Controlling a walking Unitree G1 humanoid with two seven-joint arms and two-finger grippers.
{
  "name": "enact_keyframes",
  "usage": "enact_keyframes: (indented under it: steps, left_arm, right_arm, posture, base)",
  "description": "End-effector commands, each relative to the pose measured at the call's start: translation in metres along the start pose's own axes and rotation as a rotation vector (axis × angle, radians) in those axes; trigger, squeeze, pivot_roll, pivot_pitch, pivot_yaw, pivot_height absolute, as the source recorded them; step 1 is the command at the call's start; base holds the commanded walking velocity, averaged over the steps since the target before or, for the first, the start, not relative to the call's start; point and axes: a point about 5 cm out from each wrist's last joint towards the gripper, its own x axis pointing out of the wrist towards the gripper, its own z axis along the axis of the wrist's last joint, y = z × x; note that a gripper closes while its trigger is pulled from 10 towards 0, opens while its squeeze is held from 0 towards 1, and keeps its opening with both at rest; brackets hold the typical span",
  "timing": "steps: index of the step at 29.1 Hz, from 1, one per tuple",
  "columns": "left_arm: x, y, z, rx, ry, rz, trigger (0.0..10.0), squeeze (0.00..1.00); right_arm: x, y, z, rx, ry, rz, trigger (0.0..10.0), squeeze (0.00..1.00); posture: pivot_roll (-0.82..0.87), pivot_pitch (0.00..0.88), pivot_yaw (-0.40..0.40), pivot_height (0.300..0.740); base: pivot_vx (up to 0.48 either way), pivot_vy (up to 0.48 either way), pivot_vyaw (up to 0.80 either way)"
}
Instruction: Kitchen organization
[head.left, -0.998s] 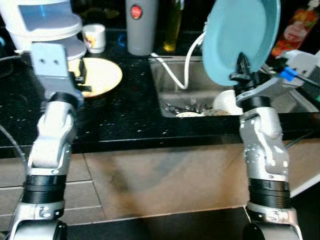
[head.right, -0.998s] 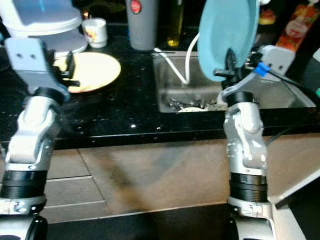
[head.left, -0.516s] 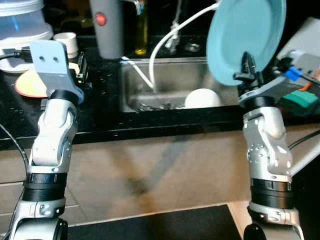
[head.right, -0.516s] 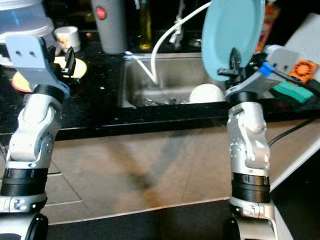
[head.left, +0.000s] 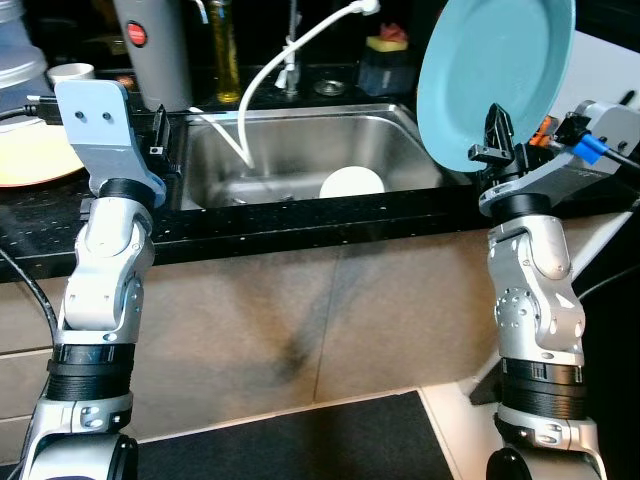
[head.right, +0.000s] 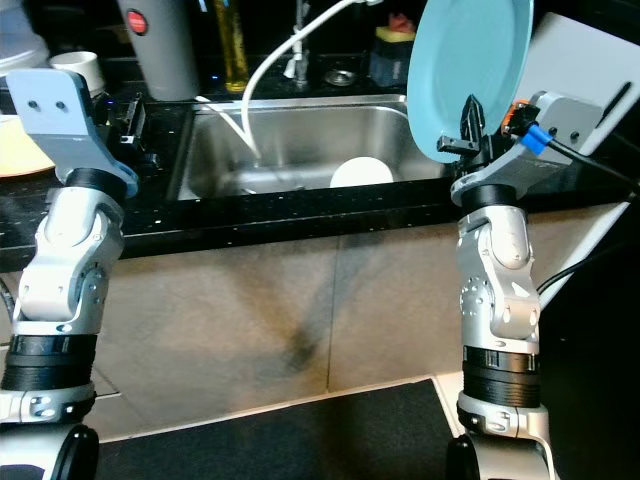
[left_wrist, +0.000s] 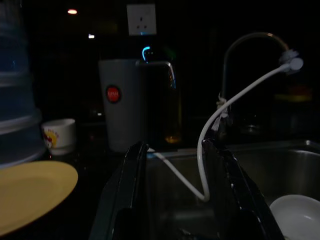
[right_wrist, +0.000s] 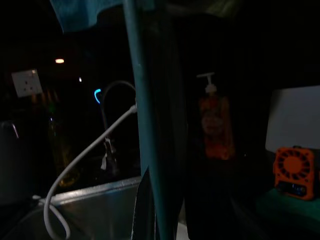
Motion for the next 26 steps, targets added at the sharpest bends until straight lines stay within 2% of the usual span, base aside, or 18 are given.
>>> enact_keyframes:
  steps: [1, 26]
  left_arm:
    - [-0.0004, 0.0012, -0.0026, -0.002, 0.016, 0.008, 10.0, 0.00]
    - [0.0005, 0.0020, -0.0024, -0.010, 0.018, 0.016, 10.0, 0.00]
  right_arm:
    - [-0.0002, 0.0030, 0.0030, 0.004, -0.012, 0.010, 10.0, 0.00]
    - [0.0000, 0.0010, 0.0013, 0.009, -0.006, 0.001, 10.0, 0.00]
  posture:
    - [0.11, 0.040, -0.047, 0.740]
    - [0.11, 0.044, -0.048, 0.740]
  base:
    - [0.000, 0.000, 0.00]
    - [0.000, 0.000, 0.00]
